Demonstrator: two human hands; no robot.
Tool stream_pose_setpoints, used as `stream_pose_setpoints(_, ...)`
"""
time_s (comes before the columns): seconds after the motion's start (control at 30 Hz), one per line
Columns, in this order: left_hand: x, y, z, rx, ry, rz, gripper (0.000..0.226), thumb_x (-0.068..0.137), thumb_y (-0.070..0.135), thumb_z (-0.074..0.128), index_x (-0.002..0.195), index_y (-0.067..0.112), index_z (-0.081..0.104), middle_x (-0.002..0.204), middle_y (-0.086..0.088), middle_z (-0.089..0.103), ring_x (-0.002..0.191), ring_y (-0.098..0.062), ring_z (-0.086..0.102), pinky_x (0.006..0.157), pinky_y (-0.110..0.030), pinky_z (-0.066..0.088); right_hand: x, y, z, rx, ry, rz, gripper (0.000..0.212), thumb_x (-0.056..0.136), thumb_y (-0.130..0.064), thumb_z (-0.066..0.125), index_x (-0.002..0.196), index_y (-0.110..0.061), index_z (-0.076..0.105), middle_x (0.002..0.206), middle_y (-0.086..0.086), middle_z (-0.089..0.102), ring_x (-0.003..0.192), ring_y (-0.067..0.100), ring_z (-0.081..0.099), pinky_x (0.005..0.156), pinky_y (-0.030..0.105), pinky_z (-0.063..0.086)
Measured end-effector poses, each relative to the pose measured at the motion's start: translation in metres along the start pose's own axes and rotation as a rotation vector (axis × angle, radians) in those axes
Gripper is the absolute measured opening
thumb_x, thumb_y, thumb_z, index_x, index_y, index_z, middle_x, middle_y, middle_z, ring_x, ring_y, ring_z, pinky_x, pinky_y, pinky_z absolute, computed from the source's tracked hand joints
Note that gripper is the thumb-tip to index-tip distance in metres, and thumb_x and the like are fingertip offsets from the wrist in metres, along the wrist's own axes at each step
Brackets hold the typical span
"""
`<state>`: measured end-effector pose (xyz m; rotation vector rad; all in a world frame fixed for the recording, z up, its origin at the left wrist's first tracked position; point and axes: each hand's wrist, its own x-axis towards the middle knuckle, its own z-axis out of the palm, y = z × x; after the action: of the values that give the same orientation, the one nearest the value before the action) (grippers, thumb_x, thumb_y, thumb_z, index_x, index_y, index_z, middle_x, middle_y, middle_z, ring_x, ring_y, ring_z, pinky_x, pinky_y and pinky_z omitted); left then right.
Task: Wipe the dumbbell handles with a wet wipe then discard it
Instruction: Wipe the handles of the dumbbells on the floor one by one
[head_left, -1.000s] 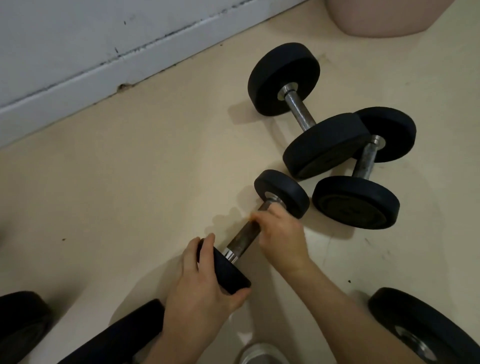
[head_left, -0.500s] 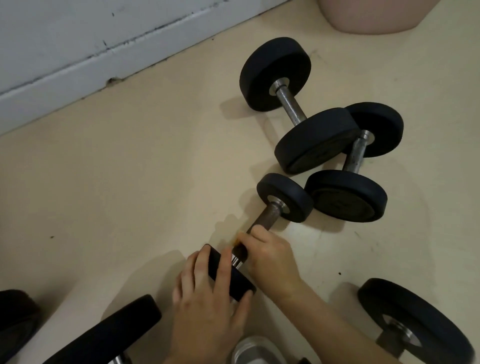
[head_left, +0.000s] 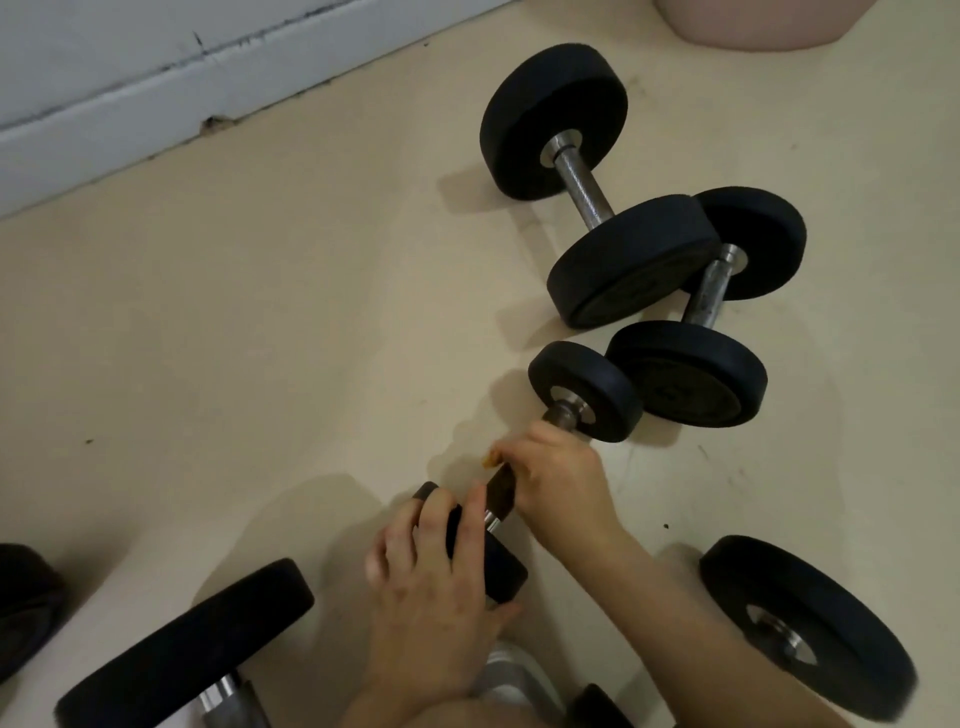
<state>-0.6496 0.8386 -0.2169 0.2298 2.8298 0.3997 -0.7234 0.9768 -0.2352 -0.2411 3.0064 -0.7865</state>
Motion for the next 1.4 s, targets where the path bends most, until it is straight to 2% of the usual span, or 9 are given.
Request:
stream_pose_setpoints(0.1,0.001,-0.003,-0.002,-0.037,-0.005,-0.014,0.118,0.030,0.064,0.084,0.132,0.020,0.045,0.120,-0.007,0.048,0.110,-0.032,0.044,0.082,-0.053,0.047,-0.011,-0.005,-0.004,0.067,-0.135,-0.149,0.011,0.074,-0.013,0.064,0.078,-0.018,0.073,0.068,-0.003,0.060,0.059,0.013,0.057,0.054,0.032,0.053)
stream_pose_setpoints(0.23,0.006,-0.010,-0.010,-0.062,-0.028,-0.060,0.112,0.037,0.071,0.079,0.132,0.024,0.042,0.124,-0.001,0.041,0.113,-0.027,0.040,0.088,-0.053,0.047,0.012,0.022,-0.011,-0.002,0.196,0.011,0.013,0.078,-0.010,0.065,0.087,-0.011,0.074,0.073,0.004,0.062,0.064,0.020,0.060,0.061,0.035,0.056)
stream_pose_setpoints(0.43,0.023,-0.031,-0.037,-0.315,-0.035,-0.195,0.105,0.064,0.056,0.076,0.146,0.033,0.015,0.141,0.012,0.032,0.131,-0.013,0.033,0.112,-0.037,0.027,-0.007,-0.008,0.015,0.275,0.083,-0.068,0.015,0.082,-0.010,0.066,0.095,-0.013,0.073,0.077,0.000,0.062,0.067,0.010,0.059,0.063,0.027,0.053)
stream_pose_setpoints(0.53,0.041,-0.050,-0.047,-0.507,-0.024,-0.308,0.087,0.075,0.032,0.075,0.146,0.028,0.025,0.151,0.006,0.032,0.137,-0.015,0.031,0.112,-0.033,0.026,0.018,-0.009,0.019,0.340,0.162,0.010,0.015,0.083,-0.010,0.069,0.097,-0.013,0.073,0.090,-0.001,0.062,0.079,0.002,0.055,0.075,0.012,0.048)
stream_pose_setpoints(0.67,0.039,-0.052,-0.050,-0.307,0.214,-0.120,0.055,0.080,0.014,0.066,0.131,0.023,0.047,0.142,-0.004,0.037,0.130,-0.023,0.035,0.106,-0.032,0.030,0.039,-0.026,0.033,0.337,0.144,-0.004,0.018,0.084,-0.007,0.067,0.100,-0.013,0.073,0.094,-0.003,0.061,0.081,-0.001,0.054,0.079,0.007,0.044)
stream_pose_setpoints(0.9,0.062,-0.070,-0.048,-0.226,0.192,-0.185,0.049,0.077,0.041,0.065,0.122,0.027,0.054,0.139,-0.006,0.043,0.129,-0.025,0.039,0.105,-0.039,0.038,0.061,-0.045,0.036,1.135,-0.029,0.527,0.016,0.084,-0.005,0.067,0.100,-0.008,0.068,0.085,0.010,0.073,0.067,0.010,0.067,0.060,0.019,0.051)
stream_pose_setpoints(1.1,0.073,-0.075,-0.054,-0.257,0.180,-0.157,0.046,0.081,0.038,0.061,0.125,0.039,0.047,0.138,-0.008,0.044,0.128,-0.025,0.039,0.104,-0.038,0.038,0.067,-0.055,0.056,0.556,0.344,0.213,0.009,0.084,-0.008,0.065,0.090,-0.013,0.069,0.096,-0.001,0.060,0.079,0.013,0.061,0.072,0.027,0.055)
stream_pose_setpoints(1.23,0.073,-0.079,-0.054,-0.282,0.153,-0.156,0.045,0.085,0.042,0.058,0.128,0.036,0.047,0.147,-0.009,0.035,0.136,-0.024,0.033,0.109,-0.039,0.035,0.067,-0.054,0.055,0.323,0.242,0.010,0.017,0.087,-0.011,0.059,0.101,-0.008,0.070,0.100,0.003,0.058,0.079,0.014,0.060,0.074,0.024,0.054)
stream_pose_setpoints(1.4,0.073,-0.092,-0.050,-0.129,0.047,-0.118,0.092,0.072,0.069,0.056,0.146,0.029,0.019,0.155,-0.007,0.017,0.143,-0.023,0.017,0.115,-0.044,0.025,0.078,-0.040,0.047,0.176,0.122,-0.183,0.023,0.083,-0.021,0.068,0.105,-0.012,0.071,0.093,0.002,0.060,0.083,0.018,0.054,0.072,0.032,0.052)
